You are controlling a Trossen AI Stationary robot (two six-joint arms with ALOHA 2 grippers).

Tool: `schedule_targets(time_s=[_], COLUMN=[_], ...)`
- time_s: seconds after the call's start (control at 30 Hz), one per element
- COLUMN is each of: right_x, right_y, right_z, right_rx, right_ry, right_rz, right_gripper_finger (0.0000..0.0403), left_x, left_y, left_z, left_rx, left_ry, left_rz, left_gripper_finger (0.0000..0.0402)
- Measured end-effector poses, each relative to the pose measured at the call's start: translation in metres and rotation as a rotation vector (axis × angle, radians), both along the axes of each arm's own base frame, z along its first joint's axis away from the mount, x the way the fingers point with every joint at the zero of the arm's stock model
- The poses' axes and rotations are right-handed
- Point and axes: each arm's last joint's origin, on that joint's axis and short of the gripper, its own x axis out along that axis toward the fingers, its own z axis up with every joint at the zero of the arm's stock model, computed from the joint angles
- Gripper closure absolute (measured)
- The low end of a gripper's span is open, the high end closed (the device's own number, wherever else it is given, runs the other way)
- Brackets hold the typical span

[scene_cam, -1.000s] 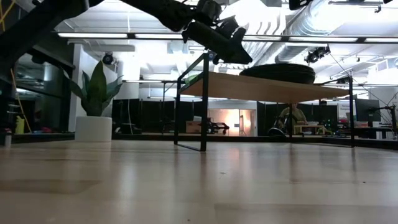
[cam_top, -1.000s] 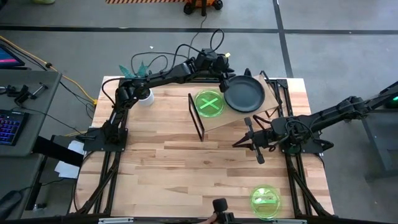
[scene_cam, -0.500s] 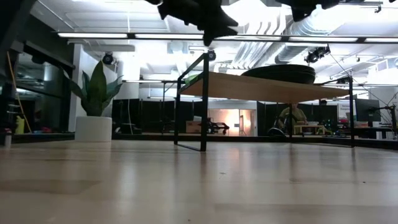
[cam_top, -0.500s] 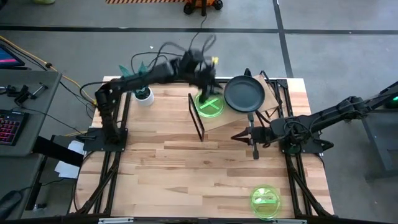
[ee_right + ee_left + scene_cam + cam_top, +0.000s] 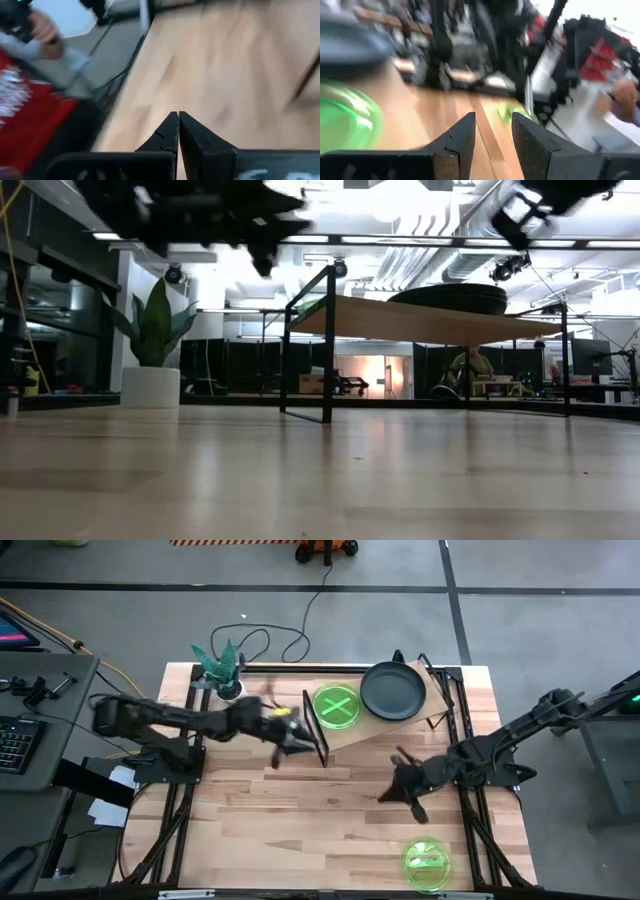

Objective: Place and stack plates onto a shelf
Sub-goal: Stack the green plate on the green plates on the shelf

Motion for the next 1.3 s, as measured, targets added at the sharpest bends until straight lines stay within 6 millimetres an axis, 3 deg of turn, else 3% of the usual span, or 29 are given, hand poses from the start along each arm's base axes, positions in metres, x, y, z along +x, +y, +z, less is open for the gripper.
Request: schedule_targets(time_s=[0.13, 0.27, 0.57, 0.9, 1.07, 1.3], right_x=[-0.002, -0.005, -0.015, -0.006, 0.000, 0.038], right_y=[0.028, 0.059, 0.104, 0.118, 0.118, 0.090], right_z=[-0.010, -0.026, -0.079, -0.133, -0.150, -0.147], right_rx=[0.285, 0.506, 0.680, 0.640, 0.583, 0.476], right_ry=[0.332, 0.640, 1.300, 1.414, 1.413, 0.924], right_rz=[-0.055, -0.103, -0.237, -0.418, -0.386, -0.382], right_gripper_finger=[0.0403, 0.0403, 0.0403, 0.0403, 0.0403, 0.0403], left_x=[-0.038, -0.069, -0.096, -0.097, -0.096, -0.096], left_y=[0.003, -0.007, -0.021, -0.020, -0.019, -0.017], left_z=[0.035, 0.061, 0.063, 0.062, 0.061, 0.060], left_rx=[0.073, 0.179, 0.226, 0.250, 0.248, 0.246], left_ry=[-0.167, -0.325, -0.361, -0.347, -0.332, -0.322], left_rz=[0.051, 0.036, -0.006, 0.033, 0.066, 0.113], left_gripper_finger=[0.0293, 0.0298, 0.0305, 0.0305, 0.0305, 0.0305])
